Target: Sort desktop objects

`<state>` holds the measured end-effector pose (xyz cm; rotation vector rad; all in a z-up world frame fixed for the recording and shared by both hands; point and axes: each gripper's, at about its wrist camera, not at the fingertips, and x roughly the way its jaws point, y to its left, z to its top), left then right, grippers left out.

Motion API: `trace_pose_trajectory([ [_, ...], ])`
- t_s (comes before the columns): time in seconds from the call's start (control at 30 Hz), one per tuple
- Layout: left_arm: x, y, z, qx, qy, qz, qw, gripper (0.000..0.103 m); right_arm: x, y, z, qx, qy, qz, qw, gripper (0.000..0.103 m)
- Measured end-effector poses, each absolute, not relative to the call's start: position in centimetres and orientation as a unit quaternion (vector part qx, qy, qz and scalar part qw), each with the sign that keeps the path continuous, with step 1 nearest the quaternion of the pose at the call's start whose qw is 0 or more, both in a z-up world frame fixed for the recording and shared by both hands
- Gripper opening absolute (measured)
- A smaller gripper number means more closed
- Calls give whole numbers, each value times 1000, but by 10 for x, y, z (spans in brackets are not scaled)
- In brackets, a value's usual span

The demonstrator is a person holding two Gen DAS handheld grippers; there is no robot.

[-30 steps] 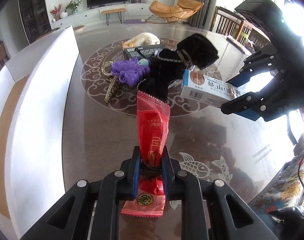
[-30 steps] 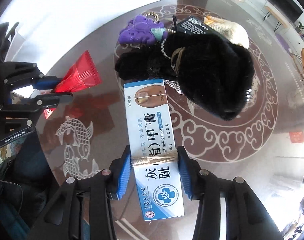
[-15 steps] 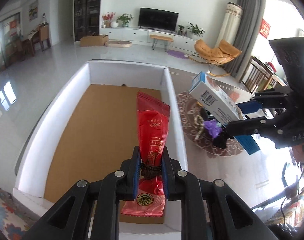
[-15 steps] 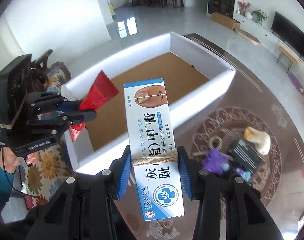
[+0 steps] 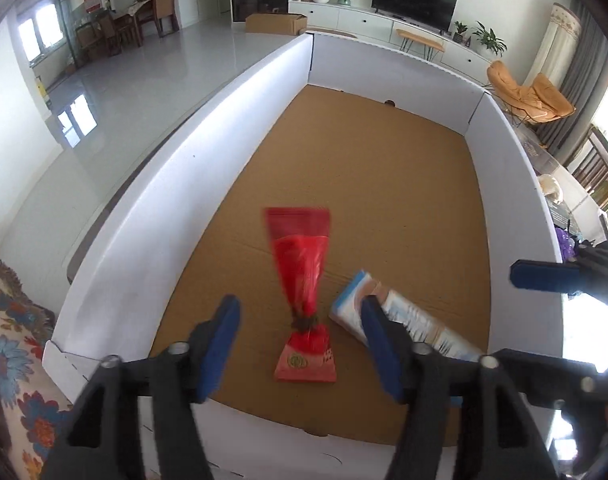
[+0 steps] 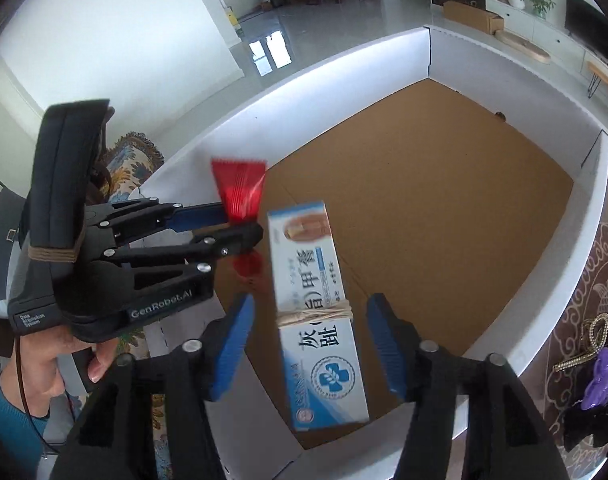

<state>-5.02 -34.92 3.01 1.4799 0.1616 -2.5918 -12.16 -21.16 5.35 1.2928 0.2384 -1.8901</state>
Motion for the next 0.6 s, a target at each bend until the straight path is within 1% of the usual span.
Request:
trace_pose_trajectory([
  [0.07,-45,-342,38,466,46,-880,82,72,-121,-196,62,489,74,-768,406,80],
  [0.17,-37,-325,53,431,49,-898,68,72,-117,-158,79,447,34,-794,410,83],
  [0.2,-36,-315,58,420,49,-904,58,72,-113,-141,85,428,27,-807,405,86],
  [0.23,-31,-302,65,410,46,-910,44,72,-108,-122,92,408,22,-822,397,89],
  [0.3,-25,-269,77,389,39,-920,2,72,-89,-81,100,361,22,-852,378,97],
  [0.37,-17,-227,89,371,30,-927,-46,73,-69,-37,97,321,43,-881,345,102],
  [0.43,-6,-182,99,359,19,-928,-96,79,-49,9,85,296,69,-901,308,103],
  [0.47,-7,-156,101,356,12,-927,-120,87,-41,30,76,292,80,-909,286,103],
  [0.5,-2,-134,99,353,5,-925,-142,91,-36,53,66,294,88,-914,264,103],
  [0.53,0,-112,97,353,0,-922,-160,93,-35,74,56,302,93,-917,243,103],
  [0.6,-1,-76,82,368,-8,-910,-192,93,-41,108,35,335,101,-916,199,103],
])
